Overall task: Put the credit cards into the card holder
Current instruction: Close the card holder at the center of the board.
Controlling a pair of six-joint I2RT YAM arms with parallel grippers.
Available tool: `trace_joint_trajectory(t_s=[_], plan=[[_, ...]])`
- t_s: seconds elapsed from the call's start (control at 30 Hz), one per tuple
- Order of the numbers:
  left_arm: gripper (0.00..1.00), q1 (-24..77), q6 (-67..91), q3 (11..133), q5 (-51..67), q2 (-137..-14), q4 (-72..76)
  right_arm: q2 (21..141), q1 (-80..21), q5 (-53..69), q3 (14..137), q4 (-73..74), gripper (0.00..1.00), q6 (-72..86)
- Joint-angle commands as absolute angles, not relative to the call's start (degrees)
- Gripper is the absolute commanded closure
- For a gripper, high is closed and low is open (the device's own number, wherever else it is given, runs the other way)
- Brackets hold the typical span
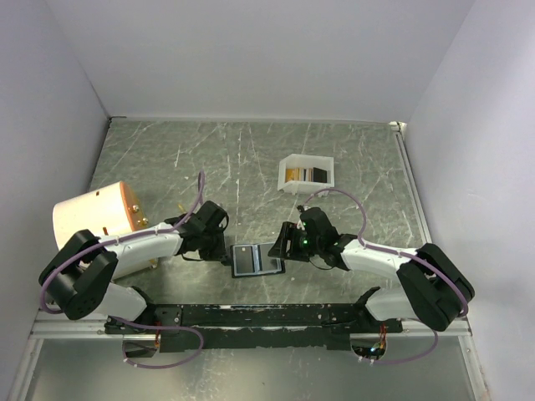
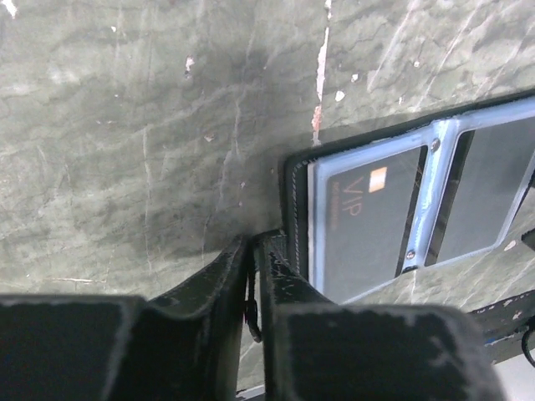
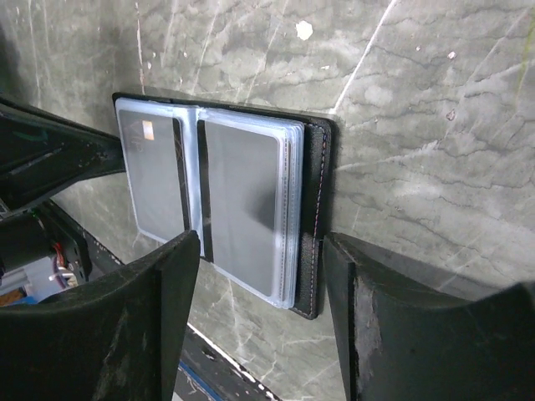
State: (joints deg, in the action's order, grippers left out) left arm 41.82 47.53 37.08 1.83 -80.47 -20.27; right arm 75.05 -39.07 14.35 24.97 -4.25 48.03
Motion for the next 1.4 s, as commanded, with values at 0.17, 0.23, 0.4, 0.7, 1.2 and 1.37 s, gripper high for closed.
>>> trace_joint_trajectory(t_s=[0.17,0.23,0.4,0.7,1.2,1.37], plan=[[0.89,42.1,48.2,34.8,7.3,-81.5,-14.0,75.2,-39.2,14.8,25.0,-6.4,0.37,49.1],[0.89,42.1,48.3,34.8,7.2,-81.5,-13.8,74.8,-39.1,16.4,24.7,-7.6,0.37,50.1],[0.88,42.1,48.0,35.4,6.8,-81.7,-14.4,71.4,-39.0,18.5,24.3,-8.8,0.38,51.7],[0.86,42.2,48.0,36.6,8.1,-83.6,-13.4,68.9,-38.9,24.3,24.1,-13.9,0.38,54.4],[0.83,42.6,48.9,37.7,12.6,-85.8,-8.8,77.2,-40.2,32.1,27.1,-21.5,0.38,56.8],[0.78,42.6,49.3,37.4,13.3,-85.0,-9.1,81.1,-40.8,32.9,28.8,-20.4,0.40,54.9]])
